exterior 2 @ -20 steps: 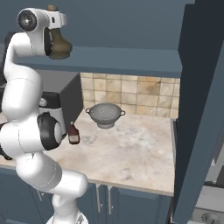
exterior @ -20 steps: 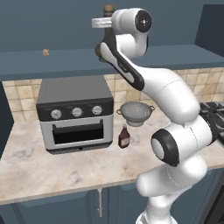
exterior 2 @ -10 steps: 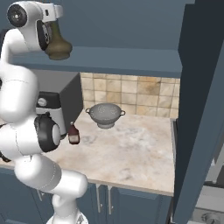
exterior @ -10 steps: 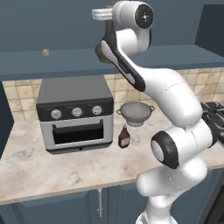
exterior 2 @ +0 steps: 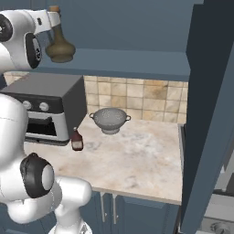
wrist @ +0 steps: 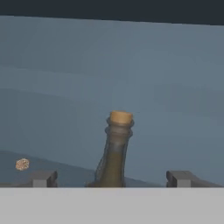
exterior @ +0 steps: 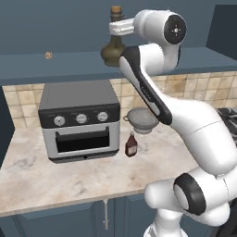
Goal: Pick the ketchup and oil and vinegar bottle from the counter and place them in the cabinet.
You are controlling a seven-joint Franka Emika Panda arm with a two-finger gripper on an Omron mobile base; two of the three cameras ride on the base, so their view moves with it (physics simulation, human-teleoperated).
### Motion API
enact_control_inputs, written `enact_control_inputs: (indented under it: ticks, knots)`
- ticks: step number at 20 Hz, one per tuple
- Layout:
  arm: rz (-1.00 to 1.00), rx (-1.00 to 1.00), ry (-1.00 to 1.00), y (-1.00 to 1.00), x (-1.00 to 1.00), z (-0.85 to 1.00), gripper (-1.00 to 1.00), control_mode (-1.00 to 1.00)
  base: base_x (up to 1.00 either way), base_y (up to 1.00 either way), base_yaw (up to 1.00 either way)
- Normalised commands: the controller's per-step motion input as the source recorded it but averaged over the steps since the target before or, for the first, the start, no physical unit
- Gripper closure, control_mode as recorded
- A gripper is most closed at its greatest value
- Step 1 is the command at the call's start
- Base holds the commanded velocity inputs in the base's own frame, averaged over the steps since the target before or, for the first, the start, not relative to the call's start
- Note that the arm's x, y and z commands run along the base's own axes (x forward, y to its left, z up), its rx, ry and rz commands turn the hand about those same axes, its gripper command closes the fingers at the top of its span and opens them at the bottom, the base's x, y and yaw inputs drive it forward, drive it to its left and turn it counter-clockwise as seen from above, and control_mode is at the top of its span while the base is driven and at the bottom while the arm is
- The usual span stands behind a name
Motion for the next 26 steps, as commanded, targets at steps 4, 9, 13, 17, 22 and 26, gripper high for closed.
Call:
enact_control_inputs:
  ticks: [4,9,13,17,22,26]
  knots:
    - [0.07,-0.17,0.03,-0.54,-0.81,-0.83,-1.0,-1.0,0.0,0.0,0.0]
    - [0.08,-0.17,0.09,-0.6,-0.67,-0.92,-1.0,-1.0,0.0,0.0,0.0]
    - [0.08,-0.18,0.15,-0.62,-0.54,-0.95,-1.0,-1.0,0.0,0.0,0.0]
    - [0.1,-0.2,0.17,-0.56,-0.45,-0.98,-1.0,-1.0,0.0,0.0,0.0]
    - [0.15,-0.21,0.14,-0.39,-0.25,-1.0,-1.0,-1.0,0.0,0.0,0.0]
    - [0.17,-0.14,0.13,-0.22,-0.03,-0.99,-1.0,-1.0,0.0,0.0,0.0]
